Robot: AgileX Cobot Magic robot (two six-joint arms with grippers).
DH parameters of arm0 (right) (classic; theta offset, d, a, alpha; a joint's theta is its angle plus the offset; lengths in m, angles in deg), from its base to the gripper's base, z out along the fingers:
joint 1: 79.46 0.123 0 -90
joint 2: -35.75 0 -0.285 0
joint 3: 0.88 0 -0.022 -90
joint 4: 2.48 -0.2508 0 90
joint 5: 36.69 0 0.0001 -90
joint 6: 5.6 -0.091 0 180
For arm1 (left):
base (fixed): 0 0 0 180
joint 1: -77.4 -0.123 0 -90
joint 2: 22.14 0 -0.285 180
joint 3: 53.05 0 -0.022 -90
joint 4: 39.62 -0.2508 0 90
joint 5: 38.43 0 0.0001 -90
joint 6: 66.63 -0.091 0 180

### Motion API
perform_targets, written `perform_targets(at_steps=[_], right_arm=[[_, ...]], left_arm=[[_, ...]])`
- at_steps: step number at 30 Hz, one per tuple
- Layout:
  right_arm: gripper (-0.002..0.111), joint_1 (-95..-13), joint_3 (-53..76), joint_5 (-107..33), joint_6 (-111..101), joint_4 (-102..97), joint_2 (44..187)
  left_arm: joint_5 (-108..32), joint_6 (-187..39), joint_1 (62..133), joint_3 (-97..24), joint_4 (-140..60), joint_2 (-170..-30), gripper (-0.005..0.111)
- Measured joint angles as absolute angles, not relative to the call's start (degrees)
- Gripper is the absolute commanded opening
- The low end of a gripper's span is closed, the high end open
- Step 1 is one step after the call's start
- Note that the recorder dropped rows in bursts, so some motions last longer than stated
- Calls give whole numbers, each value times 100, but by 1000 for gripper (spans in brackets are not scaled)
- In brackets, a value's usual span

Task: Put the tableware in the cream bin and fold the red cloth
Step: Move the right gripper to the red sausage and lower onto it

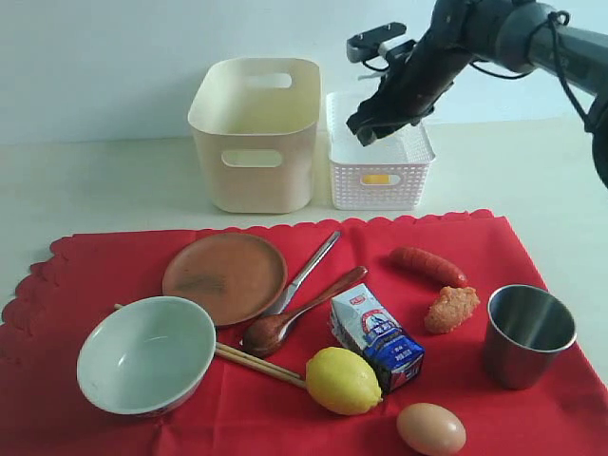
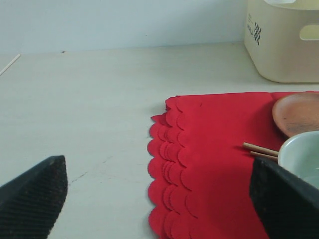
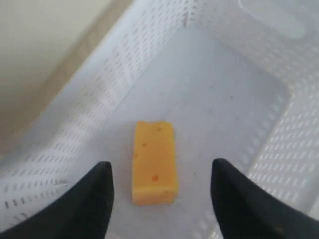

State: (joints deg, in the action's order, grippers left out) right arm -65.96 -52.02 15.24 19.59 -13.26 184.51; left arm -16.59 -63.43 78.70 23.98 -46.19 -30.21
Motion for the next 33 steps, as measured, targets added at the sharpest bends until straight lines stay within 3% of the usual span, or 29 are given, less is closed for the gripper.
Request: perform_targets(at_steps=[22,33], right_arm=[[57,-6596,-5170,3296,1119,-1196,16969],[57,-6596,-2643,2853,818,-602,15537]], left_arm=[[-1659,-6343,7870,2398,-4619,-3021,94],[-1659,-6343,7870,2398,-4619,-3021,94]])
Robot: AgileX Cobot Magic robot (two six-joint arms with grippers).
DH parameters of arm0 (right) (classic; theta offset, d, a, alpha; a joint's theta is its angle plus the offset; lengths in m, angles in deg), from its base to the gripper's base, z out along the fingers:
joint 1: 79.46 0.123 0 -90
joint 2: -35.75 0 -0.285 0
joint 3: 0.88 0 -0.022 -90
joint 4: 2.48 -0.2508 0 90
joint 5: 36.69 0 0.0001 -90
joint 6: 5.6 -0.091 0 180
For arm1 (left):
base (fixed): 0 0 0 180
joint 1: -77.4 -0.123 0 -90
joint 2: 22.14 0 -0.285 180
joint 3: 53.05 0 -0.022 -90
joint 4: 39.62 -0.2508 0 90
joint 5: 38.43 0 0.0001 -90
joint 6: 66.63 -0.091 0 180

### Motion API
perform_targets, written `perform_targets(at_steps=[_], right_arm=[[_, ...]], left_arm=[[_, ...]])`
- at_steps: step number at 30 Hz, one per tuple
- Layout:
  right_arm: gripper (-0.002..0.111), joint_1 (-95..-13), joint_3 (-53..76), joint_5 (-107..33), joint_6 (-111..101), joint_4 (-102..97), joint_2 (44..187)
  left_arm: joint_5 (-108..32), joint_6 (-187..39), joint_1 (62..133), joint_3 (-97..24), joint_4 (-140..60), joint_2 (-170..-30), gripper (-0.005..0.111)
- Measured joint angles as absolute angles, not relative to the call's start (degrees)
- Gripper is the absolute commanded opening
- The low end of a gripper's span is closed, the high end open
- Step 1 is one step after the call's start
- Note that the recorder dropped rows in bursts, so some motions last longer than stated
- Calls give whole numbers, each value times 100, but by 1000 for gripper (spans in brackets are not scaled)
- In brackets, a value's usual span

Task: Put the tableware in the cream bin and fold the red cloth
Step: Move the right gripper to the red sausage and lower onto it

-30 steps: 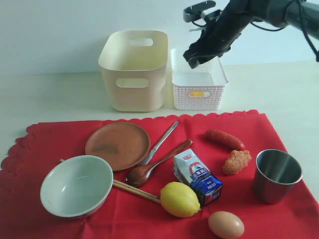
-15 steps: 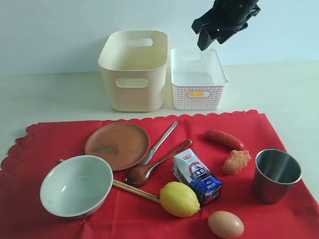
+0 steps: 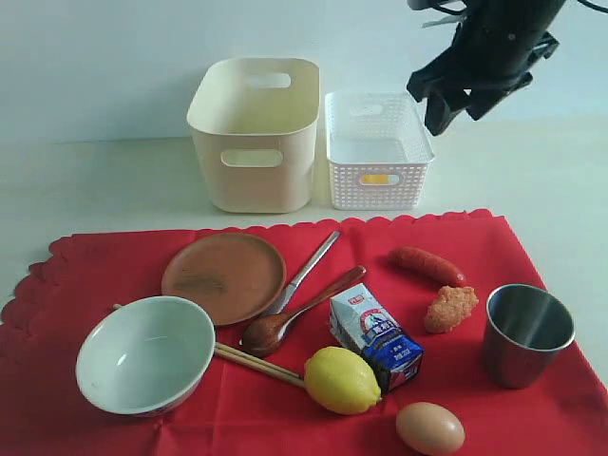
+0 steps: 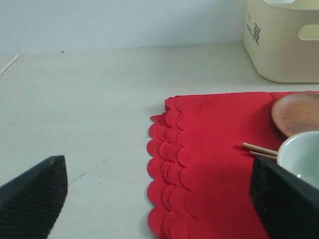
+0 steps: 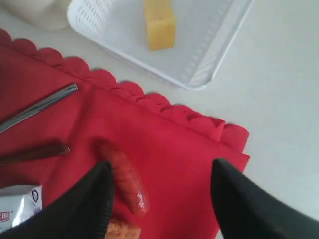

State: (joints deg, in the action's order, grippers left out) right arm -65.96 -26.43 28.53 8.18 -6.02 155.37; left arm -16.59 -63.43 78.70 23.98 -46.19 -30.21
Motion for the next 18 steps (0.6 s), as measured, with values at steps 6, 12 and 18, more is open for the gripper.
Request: perform_targets(at_steps=[6,12,18], right_arm=[[57,-6596,-1101,2342,809,-317,14525],[57,-6596,-306,2032,1005,-365,14358],[57,-6596,-130,1971,2100,-1275,14841]], left_arm=[[-1659,-6343,7870,2398,-4619,-3021,94],[-1659,-6343,7870,2398,-4619,-3021,94],[-1659,-6343,7870,2398,-4619,-3021,94]])
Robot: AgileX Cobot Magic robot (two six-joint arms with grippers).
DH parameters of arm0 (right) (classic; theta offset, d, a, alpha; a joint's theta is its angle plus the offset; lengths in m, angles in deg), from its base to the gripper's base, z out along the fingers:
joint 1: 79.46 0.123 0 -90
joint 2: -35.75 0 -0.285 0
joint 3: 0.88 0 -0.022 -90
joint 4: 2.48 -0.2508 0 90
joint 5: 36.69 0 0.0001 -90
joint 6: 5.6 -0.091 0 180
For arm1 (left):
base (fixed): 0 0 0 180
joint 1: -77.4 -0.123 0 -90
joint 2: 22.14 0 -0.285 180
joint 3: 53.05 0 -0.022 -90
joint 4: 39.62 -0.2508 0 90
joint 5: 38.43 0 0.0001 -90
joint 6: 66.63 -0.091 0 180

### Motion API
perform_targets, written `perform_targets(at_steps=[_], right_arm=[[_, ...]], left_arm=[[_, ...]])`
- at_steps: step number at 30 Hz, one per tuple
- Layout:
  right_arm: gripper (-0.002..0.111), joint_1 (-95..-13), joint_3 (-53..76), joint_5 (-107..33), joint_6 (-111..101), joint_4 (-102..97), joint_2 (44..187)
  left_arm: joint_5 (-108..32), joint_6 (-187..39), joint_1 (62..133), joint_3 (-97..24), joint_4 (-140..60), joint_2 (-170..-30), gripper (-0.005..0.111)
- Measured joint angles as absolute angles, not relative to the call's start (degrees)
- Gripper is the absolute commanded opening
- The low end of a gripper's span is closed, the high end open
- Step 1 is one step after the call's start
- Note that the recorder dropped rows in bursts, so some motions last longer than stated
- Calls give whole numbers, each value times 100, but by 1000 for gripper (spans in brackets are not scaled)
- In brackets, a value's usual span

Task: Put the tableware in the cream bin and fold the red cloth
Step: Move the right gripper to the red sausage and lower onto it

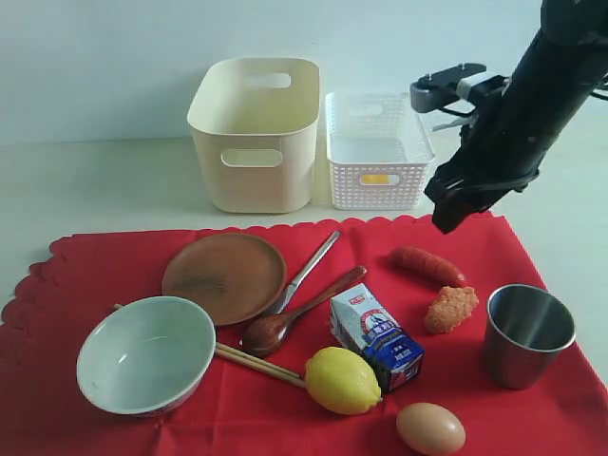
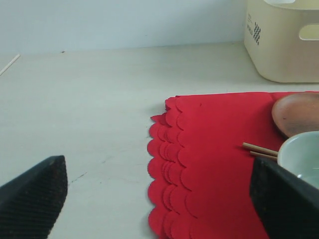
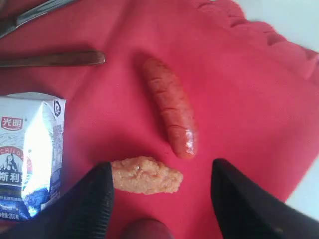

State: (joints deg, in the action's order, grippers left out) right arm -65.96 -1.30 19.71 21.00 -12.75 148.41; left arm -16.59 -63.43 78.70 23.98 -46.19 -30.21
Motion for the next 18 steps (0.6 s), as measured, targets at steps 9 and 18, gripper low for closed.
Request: perform_targets(at_steps=[9,18], right_arm=[[57,-6596,-130,1317,2569,-1414,15646],[55,-6596,-130,781,2824,-1414,16162]], left_arm=[[-1659,-6343,7870,2398,-4619,-3021,94],[-1659,-6343,7870,2398,-4619,-3021,94]])
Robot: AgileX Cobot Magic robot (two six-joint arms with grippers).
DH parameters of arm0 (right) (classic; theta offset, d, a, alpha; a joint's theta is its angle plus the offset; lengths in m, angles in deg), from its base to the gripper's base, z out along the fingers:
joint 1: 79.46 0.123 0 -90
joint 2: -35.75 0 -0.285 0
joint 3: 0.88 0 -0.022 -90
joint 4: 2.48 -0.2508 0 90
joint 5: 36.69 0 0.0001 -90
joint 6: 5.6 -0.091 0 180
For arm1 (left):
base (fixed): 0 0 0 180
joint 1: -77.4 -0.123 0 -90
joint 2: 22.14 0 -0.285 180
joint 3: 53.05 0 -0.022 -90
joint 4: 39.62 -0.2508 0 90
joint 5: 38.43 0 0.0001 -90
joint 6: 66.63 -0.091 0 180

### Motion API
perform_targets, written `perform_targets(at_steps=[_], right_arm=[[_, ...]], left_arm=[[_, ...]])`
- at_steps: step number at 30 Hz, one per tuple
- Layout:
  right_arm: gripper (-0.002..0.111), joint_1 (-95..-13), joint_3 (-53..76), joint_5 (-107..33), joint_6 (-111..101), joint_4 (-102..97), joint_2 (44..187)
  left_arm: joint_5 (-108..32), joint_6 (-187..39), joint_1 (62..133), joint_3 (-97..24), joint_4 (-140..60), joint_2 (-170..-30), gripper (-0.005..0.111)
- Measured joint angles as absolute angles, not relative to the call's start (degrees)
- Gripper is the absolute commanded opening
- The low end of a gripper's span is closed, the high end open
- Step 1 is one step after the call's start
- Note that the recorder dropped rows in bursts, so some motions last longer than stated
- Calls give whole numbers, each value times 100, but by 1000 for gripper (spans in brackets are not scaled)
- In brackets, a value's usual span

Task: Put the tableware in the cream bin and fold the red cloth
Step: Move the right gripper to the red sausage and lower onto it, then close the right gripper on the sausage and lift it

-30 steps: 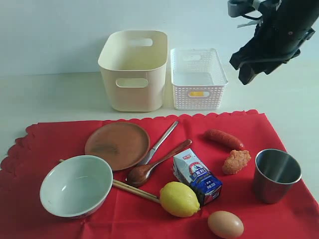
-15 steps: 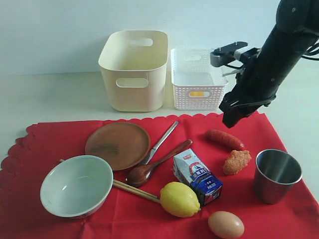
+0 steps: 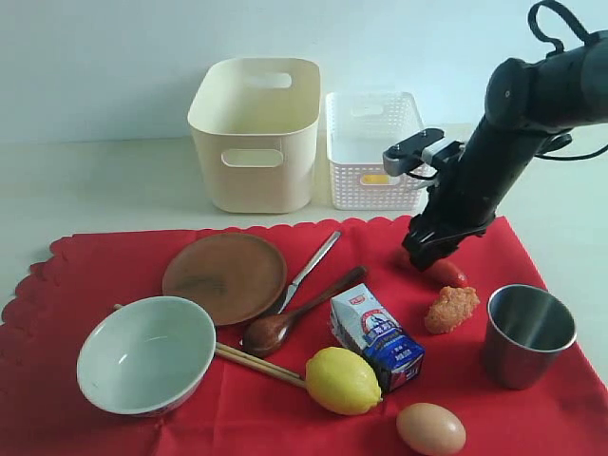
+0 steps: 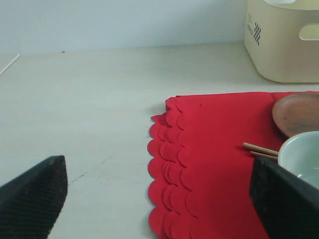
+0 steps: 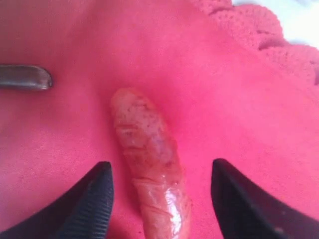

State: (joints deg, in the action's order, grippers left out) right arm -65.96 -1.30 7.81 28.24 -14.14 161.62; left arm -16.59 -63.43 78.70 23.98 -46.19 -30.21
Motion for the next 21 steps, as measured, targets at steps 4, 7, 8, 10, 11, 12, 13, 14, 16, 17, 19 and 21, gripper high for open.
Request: perform_targets(at_steps=[4,7,8,10,11,12,13,14,16,17,19,21], right_arm=[[52,-6596,-165,773,2849,-1414,16328],[47,-6596,-190,773,2873,-1435,16393],[44,-6596,-190,785,2873,-1435,16406],[34,-6596,-190,799,2873,-1435,16445],[26,-6596,-190,807,2873,-1435,16460],[19,-6596,-190,822,2873,-1435,16474],[13,-6596,-190,827,2873,-1435,16474],[7,-6596,-190,827,2873,-1435,16474],[0,-6596,-190,838,2873,-1435,16474],[0,-6596,-217,841,2873,-1435,16474],[0,-6596,-272,851,2851,-1435,16486],[0,-6596,-372,938,2790,-1435,16486]], left_arm=[[-1659,-6343,7870,2398,-4619,-3021,94],[-1659,-6343,7870,2398,-4619,-3021,94],[-1659,-6343,7870,2398,-4619,-3021,94],[-1659,-6343,7870,2398,-4619,-3021,94],[-1659,-6343,7870,2398,-4619,-3021,94],[-1659,-6343,7870,2398,-4619,-3021,94],[-1659,-6343,7870,2398,-4619,-3021,94],[-1659,-6343,7870,2398,-4619,-3021,94],[-1659,-6343,7870,2398,-4619,-3021,94],[-1659,-6343,7870,2398,-4619,-3021,94],[-1659,-6343,7870,2398,-4619,-3021,94],[-1659,-6343,7870,2398,-4619,-3021,94]])
